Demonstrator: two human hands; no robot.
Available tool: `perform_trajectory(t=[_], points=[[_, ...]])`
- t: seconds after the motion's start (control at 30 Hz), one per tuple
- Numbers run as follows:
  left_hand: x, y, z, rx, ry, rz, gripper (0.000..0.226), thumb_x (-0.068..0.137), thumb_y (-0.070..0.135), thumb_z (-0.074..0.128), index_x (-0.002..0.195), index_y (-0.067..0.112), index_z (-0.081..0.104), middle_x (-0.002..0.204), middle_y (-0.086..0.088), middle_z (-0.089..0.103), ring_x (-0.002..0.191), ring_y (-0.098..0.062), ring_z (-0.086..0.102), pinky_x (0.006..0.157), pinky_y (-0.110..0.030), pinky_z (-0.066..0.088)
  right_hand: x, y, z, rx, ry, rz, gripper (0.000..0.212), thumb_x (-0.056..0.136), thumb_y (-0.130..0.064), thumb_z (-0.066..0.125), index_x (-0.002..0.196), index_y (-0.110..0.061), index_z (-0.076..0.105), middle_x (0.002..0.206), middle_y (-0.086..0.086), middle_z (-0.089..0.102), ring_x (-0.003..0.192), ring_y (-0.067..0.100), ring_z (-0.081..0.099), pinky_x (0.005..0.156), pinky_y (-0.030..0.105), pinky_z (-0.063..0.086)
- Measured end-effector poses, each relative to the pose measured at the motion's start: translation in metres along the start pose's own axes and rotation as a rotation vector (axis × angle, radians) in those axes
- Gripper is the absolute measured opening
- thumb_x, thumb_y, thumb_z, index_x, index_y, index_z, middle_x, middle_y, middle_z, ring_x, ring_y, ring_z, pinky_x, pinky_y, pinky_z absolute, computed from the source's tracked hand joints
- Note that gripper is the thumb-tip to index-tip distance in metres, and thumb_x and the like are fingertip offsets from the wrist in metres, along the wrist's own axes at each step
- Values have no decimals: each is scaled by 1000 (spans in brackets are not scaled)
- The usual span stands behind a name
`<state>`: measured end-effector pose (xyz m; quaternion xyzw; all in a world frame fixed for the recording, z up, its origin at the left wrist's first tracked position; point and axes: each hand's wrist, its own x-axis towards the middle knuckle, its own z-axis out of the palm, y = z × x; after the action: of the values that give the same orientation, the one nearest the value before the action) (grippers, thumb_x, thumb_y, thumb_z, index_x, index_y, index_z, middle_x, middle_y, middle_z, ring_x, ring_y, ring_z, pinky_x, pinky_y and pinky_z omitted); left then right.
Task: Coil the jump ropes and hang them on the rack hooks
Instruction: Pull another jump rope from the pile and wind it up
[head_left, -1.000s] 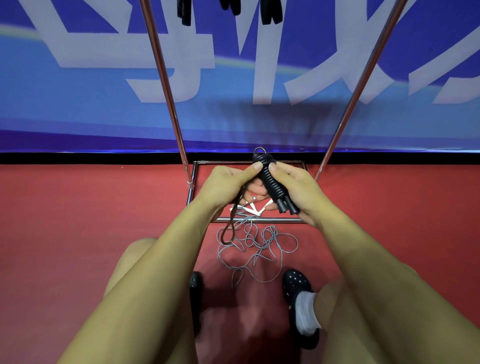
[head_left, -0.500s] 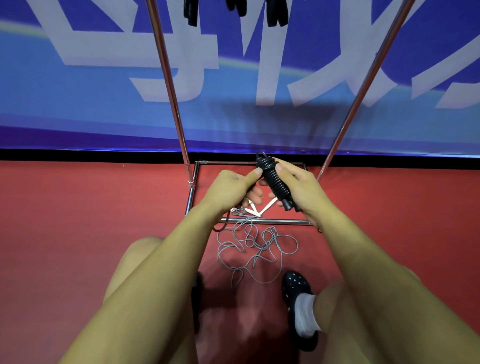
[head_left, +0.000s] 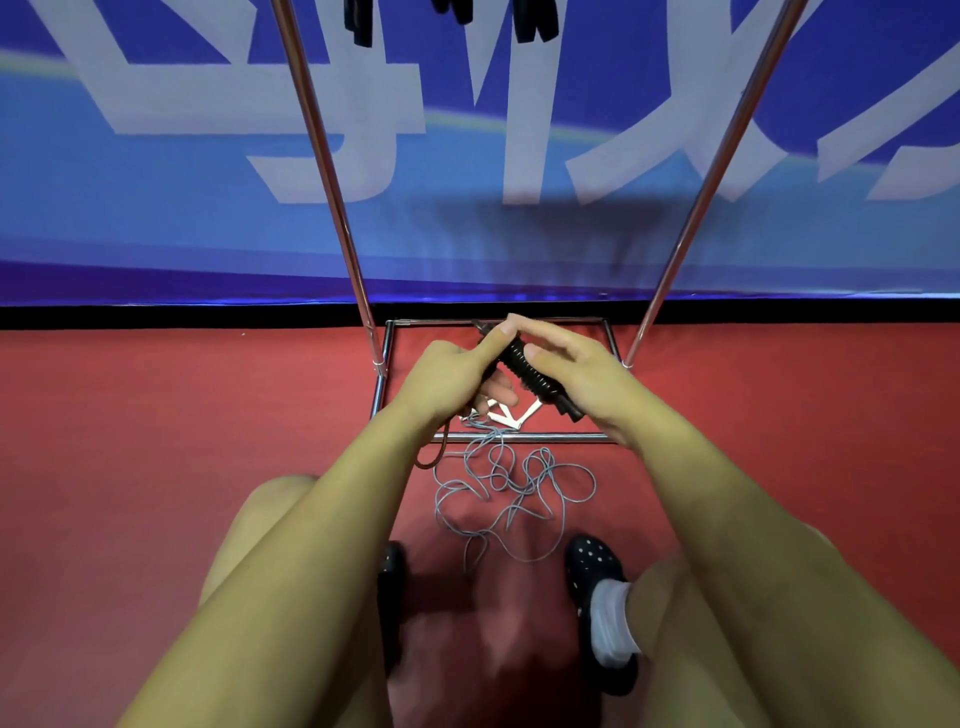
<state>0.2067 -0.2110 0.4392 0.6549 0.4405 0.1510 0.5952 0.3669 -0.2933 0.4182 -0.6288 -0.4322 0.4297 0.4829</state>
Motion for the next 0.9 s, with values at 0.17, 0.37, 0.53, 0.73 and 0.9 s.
perform_trajectory(t=[0.17,0.37,0.53,0.73,0.9], points=[[0,5,3,-140,-119,108,62,98,58,53,90,2,77,86,-16,77,55,-17,51,57,-27,42,-9,-15,-19,254,-135,111,48,93,-23,66,140,-23,58,104,1,74,84,9,66,65,24,50],[-7,9,9,-170,-241,128,57,104,49,45,88,3,75,72,-7,75,53,-15,54,57,-21,47,-20,-21,-20,395,-320,151,30,95,-22,58,125,-24,63,93,5,73,81,12,72,68,29,60],[-4,6,2,-99,-210,25,70,99,62,49,101,-4,74,89,-17,78,62,-19,65,62,-25,53,-13,-11,-16,176,-144,5,38,98,-13,65,134,-24,60,92,1,67,75,14,62,47,22,45],[2,-1,5,-31,-86,2,61,98,57,56,81,1,73,57,-2,62,43,-15,44,49,-25,33,-8,-4,-9,36,2,-44,60,90,-10,77,143,-29,56,102,0,75,74,18,69,52,22,49],[4,-1,0,-48,-45,34,56,98,56,57,74,7,68,51,1,39,44,-17,38,47,-23,31,-4,-5,-8,198,-17,14,37,108,-34,48,145,-31,54,114,3,72,80,25,70,54,29,53]])
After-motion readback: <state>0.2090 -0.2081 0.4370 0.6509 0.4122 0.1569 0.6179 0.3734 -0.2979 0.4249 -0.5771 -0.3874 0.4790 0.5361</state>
